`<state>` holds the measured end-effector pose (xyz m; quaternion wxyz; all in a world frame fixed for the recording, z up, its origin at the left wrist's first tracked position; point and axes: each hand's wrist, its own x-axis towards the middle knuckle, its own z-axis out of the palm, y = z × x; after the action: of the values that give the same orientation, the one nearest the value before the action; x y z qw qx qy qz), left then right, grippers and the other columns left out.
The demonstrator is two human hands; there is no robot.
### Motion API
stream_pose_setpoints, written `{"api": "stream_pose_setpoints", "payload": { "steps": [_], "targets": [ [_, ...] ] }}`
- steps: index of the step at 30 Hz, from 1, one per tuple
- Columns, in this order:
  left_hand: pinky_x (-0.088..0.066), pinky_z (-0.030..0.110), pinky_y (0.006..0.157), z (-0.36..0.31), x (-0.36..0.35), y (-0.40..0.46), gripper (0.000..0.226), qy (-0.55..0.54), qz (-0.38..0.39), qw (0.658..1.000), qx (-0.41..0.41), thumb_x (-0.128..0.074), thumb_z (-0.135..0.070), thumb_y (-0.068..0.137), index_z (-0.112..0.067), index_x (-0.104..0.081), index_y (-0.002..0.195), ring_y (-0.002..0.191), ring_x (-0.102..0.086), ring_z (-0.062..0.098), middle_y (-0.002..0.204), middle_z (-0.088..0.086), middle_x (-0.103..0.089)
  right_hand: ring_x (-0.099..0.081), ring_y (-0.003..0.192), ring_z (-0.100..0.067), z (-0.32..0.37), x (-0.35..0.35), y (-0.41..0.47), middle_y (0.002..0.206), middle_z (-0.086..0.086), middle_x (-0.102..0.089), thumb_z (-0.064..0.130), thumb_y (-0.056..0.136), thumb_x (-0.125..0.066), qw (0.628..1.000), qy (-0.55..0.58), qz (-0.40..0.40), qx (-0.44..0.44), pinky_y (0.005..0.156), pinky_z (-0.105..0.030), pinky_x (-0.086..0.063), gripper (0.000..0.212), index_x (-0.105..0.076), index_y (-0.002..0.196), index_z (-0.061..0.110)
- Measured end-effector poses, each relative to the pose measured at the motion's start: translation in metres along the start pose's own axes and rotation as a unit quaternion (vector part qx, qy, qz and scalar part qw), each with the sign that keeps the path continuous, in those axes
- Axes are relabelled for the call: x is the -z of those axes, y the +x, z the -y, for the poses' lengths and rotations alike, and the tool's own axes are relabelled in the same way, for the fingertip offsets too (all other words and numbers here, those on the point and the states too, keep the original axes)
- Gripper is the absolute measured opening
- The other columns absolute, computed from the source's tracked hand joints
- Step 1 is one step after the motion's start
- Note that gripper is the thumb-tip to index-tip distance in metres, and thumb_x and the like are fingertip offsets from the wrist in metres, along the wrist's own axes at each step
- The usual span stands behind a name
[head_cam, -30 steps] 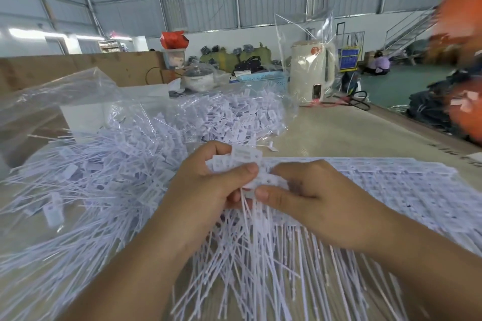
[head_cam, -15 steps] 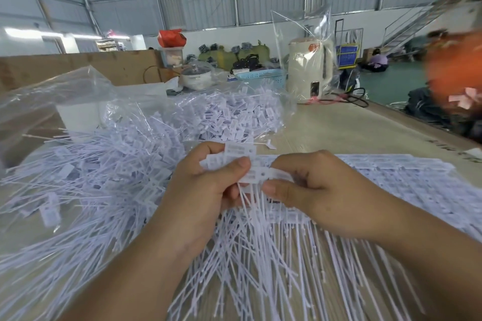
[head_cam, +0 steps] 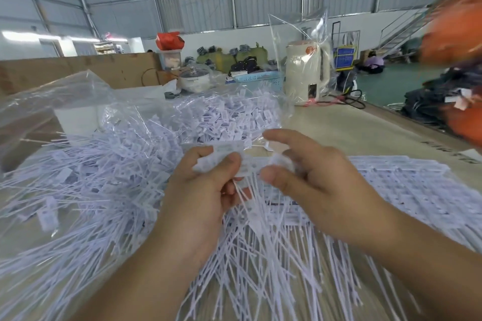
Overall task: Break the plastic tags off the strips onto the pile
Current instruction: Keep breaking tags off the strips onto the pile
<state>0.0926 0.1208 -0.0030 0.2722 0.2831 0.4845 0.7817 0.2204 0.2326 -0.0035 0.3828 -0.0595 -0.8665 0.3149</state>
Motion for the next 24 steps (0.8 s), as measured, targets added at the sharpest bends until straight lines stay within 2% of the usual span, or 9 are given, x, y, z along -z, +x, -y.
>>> {"api": "stream_pose_setpoints", "payload": {
  "steps": [3, 6, 8, 11, 14, 16, 18, 20, 24],
  "targets": [
    [-0.049, 0.023, 0.046, -0.001, 0.0, -0.006, 0.021, 0.064, 0.059, 0.996, -0.035, -0.075, -0.018, 0.071, -0.013, -0.066, 0.089, 0.054, -0.066, 0.017, 0.073, 0.009, -0.072, -0.052, 0.055, -0.001, -0.005, -0.01, -0.001, 0.079, 0.002, -0.067, 0.053, 0.085, -0.055, 0.995, 0.018, 0.096, -0.017, 0.053, -0.017, -0.04, 0.074, -0.018, 0.147, 0.037],
    [-0.053, 0.027, 0.054, -0.002, 0.002, -0.006, 0.019, 0.14, 0.092, 0.985, -0.045, -0.079, -0.024, 0.069, -0.027, -0.069, 0.086, 0.073, -0.073, 0.026, 0.085, 0.01, -0.075, -0.068, 0.076, -0.012, -0.004, -0.012, -0.002, 0.101, 0.0, -0.071, 0.05, 0.088, -0.056, 0.989, 0.022, 0.138, -0.043, 0.069, -0.041, -0.055, 0.076, -0.007, 0.147, 0.047],
    [-0.051, 0.024, 0.053, 0.0, 0.003, -0.005, 0.019, 0.166, 0.09, 0.981, -0.044, -0.078, -0.027, 0.065, -0.035, -0.069, 0.08, 0.071, -0.073, 0.022, 0.083, 0.004, -0.076, -0.068, 0.073, -0.015, -0.002, -0.014, -0.004, 0.101, 0.001, -0.071, 0.046, 0.091, -0.056, 0.987, 0.012, 0.149, -0.053, 0.071, -0.045, -0.054, 0.078, -0.004, 0.149, 0.045],
    [-0.05, 0.025, 0.051, 0.003, 0.007, -0.002, 0.025, 0.179, 0.094, 0.979, -0.032, -0.083, -0.023, 0.06, -0.035, -0.068, 0.076, 0.068, -0.071, 0.019, 0.081, 0.004, -0.075, -0.066, 0.07, -0.011, 0.0, -0.017, -0.005, 0.097, 0.001, -0.071, 0.046, 0.092, -0.056, 0.986, -0.017, 0.157, -0.045, 0.07, -0.042, -0.054, 0.082, 0.001, 0.152, 0.04],
    [-0.054, 0.03, 0.053, -0.002, 0.011, 0.003, 0.033, 0.15, 0.091, 0.984, -0.03, -0.088, -0.011, 0.056, -0.027, -0.07, 0.078, 0.071, -0.073, 0.027, 0.083, 0.011, -0.075, -0.065, 0.074, 0.0, -0.001, -0.015, -0.003, 0.093, 0.019, -0.068, 0.051, 0.087, -0.058, 0.988, -0.001, 0.145, -0.062, 0.066, -0.02, -0.051, 0.084, -0.007, 0.152, 0.033],
    [-0.054, 0.031, 0.051, -0.008, 0.015, 0.009, 0.03, 0.103, 0.069, 0.992, -0.026, -0.085, -0.013, 0.052, -0.022, -0.07, 0.077, 0.066, -0.072, 0.026, 0.079, 0.013, -0.074, -0.059, 0.06, 0.001, -0.002, -0.01, -0.001, 0.074, 0.024, -0.063, 0.054, 0.086, -0.057, 0.99, -0.008, 0.128, -0.066, 0.055, -0.017, -0.045, 0.054, -0.039, 0.133, 0.034],
    [-0.053, 0.03, 0.048, -0.01, 0.018, 0.012, 0.025, 0.094, 0.059, 0.994, -0.023, -0.08, -0.015, 0.051, -0.02, -0.07, 0.074, 0.053, -0.065, 0.018, 0.068, 0.009, -0.07, -0.045, 0.045, -0.002, -0.002, -0.004, -0.002, 0.055, 0.019, -0.051, 0.048, 0.091, -0.058, 0.991, -0.04, 0.117, -0.052, 0.046, -0.018, -0.032, 0.013, -0.052, 0.082, 0.041],
    [-0.05, 0.027, 0.045, -0.008, 0.016, 0.011, 0.025, 0.114, 0.059, 0.992, -0.013, -0.078, -0.013, 0.057, -0.017, -0.069, 0.079, 0.043, -0.055, 0.01, 0.056, 0.001, -0.063, -0.041, 0.043, -0.004, -0.001, -0.002, -0.002, 0.051, 0.019, -0.047, 0.041, 0.094, -0.058, 0.989, -0.078, 0.125, -0.033, 0.046, -0.019, -0.029, 0.032, -0.046, 0.064, 0.045],
    [-0.047, 0.022, 0.041, -0.003, 0.013, 0.011, 0.025, 0.084, 0.048, 0.995, 0.029, -0.076, -0.008, 0.062, -0.012, -0.066, 0.084, 0.038, -0.043, 0.007, 0.055, 0.002, -0.055, -0.045, 0.044, -0.004, 0.003, -0.004, -0.001, 0.051, 0.022, -0.049, 0.038, 0.094, -0.06, 0.991, -0.093, 0.091, -0.015, 0.045, -0.019, -0.028, 0.035, -0.047, 0.063, 0.048]
  ]
}}
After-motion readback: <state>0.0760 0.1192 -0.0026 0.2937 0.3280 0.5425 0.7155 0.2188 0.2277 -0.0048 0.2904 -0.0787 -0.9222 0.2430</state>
